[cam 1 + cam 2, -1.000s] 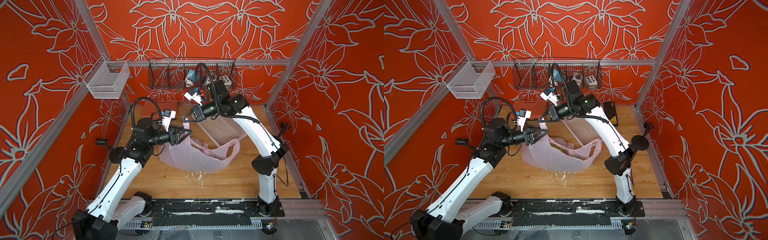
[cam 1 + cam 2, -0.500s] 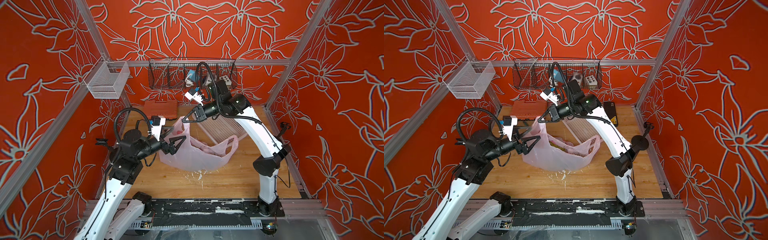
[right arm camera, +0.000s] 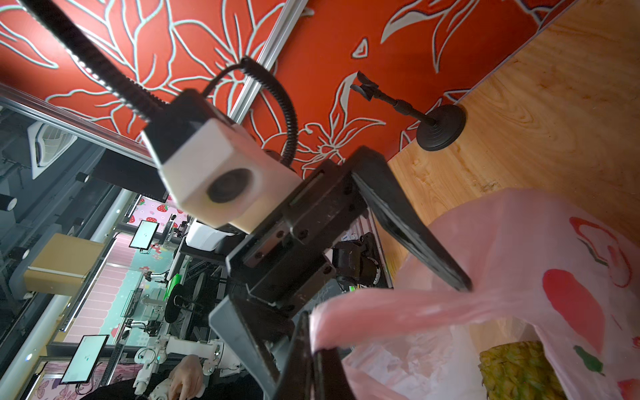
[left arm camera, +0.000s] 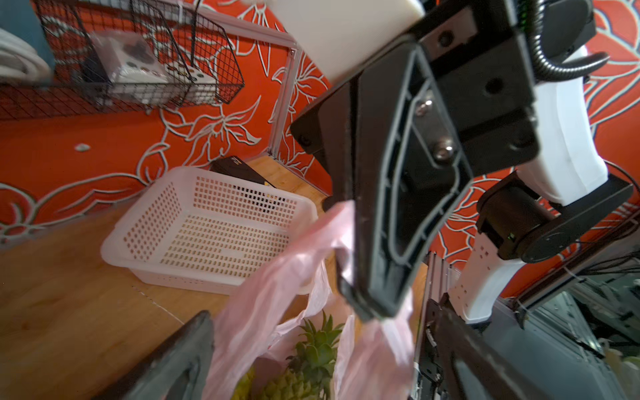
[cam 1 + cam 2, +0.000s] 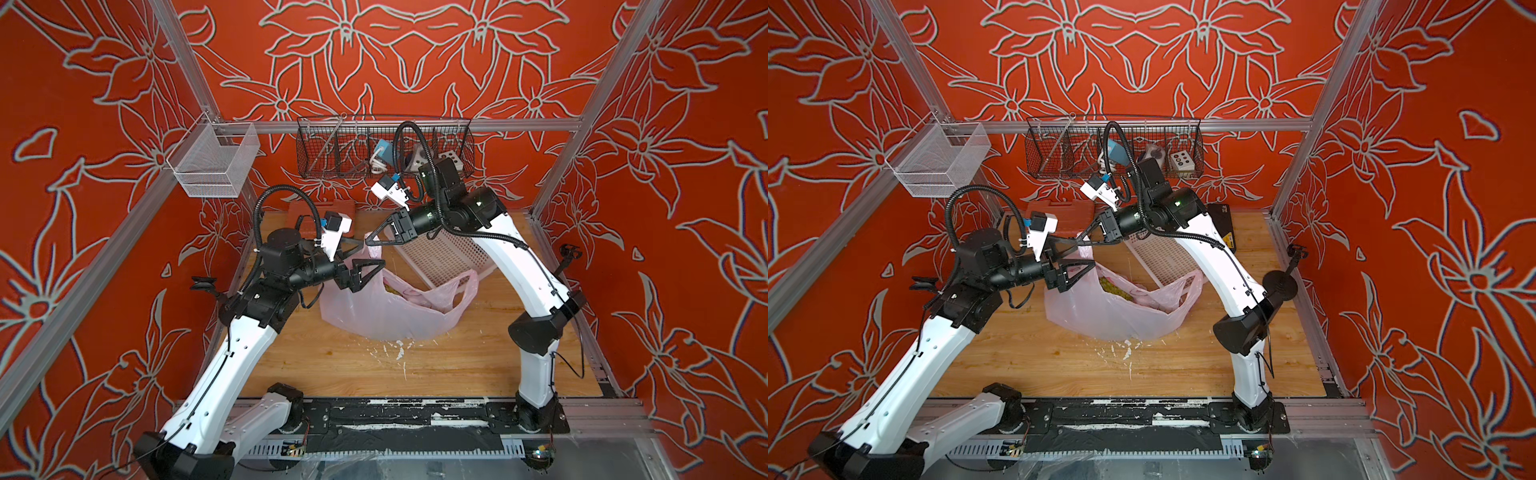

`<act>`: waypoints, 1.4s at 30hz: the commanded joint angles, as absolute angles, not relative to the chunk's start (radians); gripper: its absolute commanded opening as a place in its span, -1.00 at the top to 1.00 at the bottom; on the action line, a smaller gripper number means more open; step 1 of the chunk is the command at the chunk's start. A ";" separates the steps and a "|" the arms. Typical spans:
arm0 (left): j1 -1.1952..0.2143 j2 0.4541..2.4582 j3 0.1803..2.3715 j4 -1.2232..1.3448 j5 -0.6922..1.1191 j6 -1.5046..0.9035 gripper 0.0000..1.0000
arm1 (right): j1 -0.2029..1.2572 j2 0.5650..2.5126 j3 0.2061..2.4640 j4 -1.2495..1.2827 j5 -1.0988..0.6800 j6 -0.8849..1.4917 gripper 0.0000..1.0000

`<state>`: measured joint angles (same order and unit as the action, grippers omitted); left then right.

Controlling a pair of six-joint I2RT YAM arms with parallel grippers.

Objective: Place the pineapple into a plastic bag & tie a knot
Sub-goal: Cross the plastic bag at the center of the board.

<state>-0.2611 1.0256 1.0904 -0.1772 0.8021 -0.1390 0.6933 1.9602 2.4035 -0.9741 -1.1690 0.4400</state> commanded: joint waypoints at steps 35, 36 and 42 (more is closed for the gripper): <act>-0.273 1.019 0.912 -0.017 0.935 -0.286 0.19 | 0.653 1.967 2.363 -0.818 -1.205 0.500 1.00; -0.272 1.017 0.901 -0.001 0.934 -0.299 0.30 | 0.654 1.967 2.357 -0.818 -1.200 0.499 1.00; -0.272 1.050 0.870 0.086 0.942 -0.375 0.64 | 0.654 1.965 2.318 -0.810 -1.164 0.499 1.00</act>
